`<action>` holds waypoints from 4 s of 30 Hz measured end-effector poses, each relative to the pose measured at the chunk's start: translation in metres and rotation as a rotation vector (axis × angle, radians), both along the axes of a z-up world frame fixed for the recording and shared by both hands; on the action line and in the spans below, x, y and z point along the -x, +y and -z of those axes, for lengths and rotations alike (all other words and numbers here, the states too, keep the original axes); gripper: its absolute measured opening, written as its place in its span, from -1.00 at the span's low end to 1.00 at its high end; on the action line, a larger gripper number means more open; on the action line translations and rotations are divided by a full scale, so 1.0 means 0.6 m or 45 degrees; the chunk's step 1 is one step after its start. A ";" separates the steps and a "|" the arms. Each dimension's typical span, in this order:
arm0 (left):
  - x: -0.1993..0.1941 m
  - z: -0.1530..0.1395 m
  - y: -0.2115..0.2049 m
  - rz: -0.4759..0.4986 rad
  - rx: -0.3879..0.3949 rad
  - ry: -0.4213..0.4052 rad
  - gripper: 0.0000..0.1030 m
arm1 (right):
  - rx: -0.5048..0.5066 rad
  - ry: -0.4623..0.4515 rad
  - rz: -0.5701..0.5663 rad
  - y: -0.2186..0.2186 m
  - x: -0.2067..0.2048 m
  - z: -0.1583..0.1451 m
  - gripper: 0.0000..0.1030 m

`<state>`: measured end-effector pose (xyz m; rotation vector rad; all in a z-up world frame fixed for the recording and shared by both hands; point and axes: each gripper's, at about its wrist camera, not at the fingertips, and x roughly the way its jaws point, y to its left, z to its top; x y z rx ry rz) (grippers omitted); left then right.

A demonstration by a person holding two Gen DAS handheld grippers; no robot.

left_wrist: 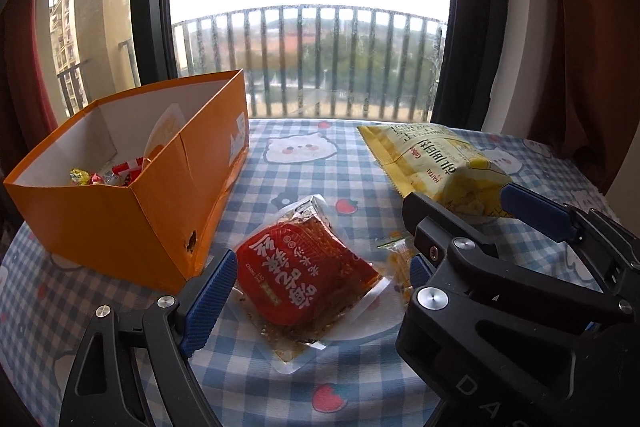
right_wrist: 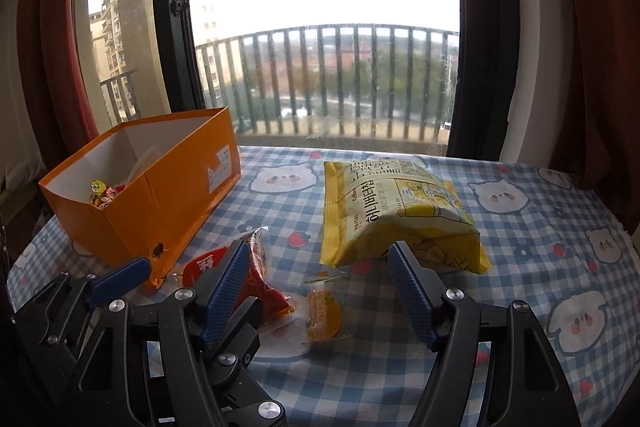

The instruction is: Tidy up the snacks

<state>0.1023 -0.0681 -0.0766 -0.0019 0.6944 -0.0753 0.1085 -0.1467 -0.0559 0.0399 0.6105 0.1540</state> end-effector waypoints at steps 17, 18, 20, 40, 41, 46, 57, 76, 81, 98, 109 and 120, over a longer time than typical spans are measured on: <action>-0.043 0.078 -0.005 -0.001 -0.023 0.211 0.73 | -0.002 0.281 -0.022 0.000 -0.057 0.094 0.15; -0.044 0.080 -0.005 0.001 -0.025 0.218 0.73 | -0.002 0.294 -0.023 0.001 -0.059 0.097 0.15; -0.045 0.082 -0.007 0.005 -0.031 0.233 0.73 | -0.020 0.324 -0.028 0.000 -0.062 0.104 0.10; -0.044 0.083 -0.008 0.013 -0.081 0.239 0.85 | -0.092 0.362 -0.053 0.000 -0.061 0.117 -0.47; -0.045 0.082 -0.008 0.018 -0.082 0.240 0.85 | -0.098 0.363 -0.046 -0.001 -0.060 0.117 -0.47; -0.045 0.071 -0.013 0.060 -0.111 0.229 0.85 | -0.110 0.350 -0.028 -0.007 -0.055 0.108 -0.47; -0.058 0.083 -0.031 0.176 -0.165 0.293 0.89 | -0.133 0.374 -0.055 -0.019 -0.037 0.102 -0.47; -0.092 0.086 -0.048 0.302 -0.263 0.323 0.99 | -0.126 0.380 0.011 -0.045 -0.046 0.106 -0.48; -0.105 0.087 -0.054 0.349 -0.265 0.301 0.99 | -0.108 0.385 0.022 -0.049 -0.050 0.108 -0.48; -0.087 0.084 -0.042 0.327 -0.101 0.273 0.31 | -0.106 0.348 0.017 -0.042 -0.052 0.103 -0.48; -0.059 0.072 -0.043 0.302 -0.115 0.223 -0.27 | -0.087 0.323 0.017 -0.025 -0.039 0.091 -0.47; -0.031 0.060 -0.028 0.273 -0.060 0.221 -0.45 | -0.107 0.307 0.012 -0.018 -0.012 0.077 -0.47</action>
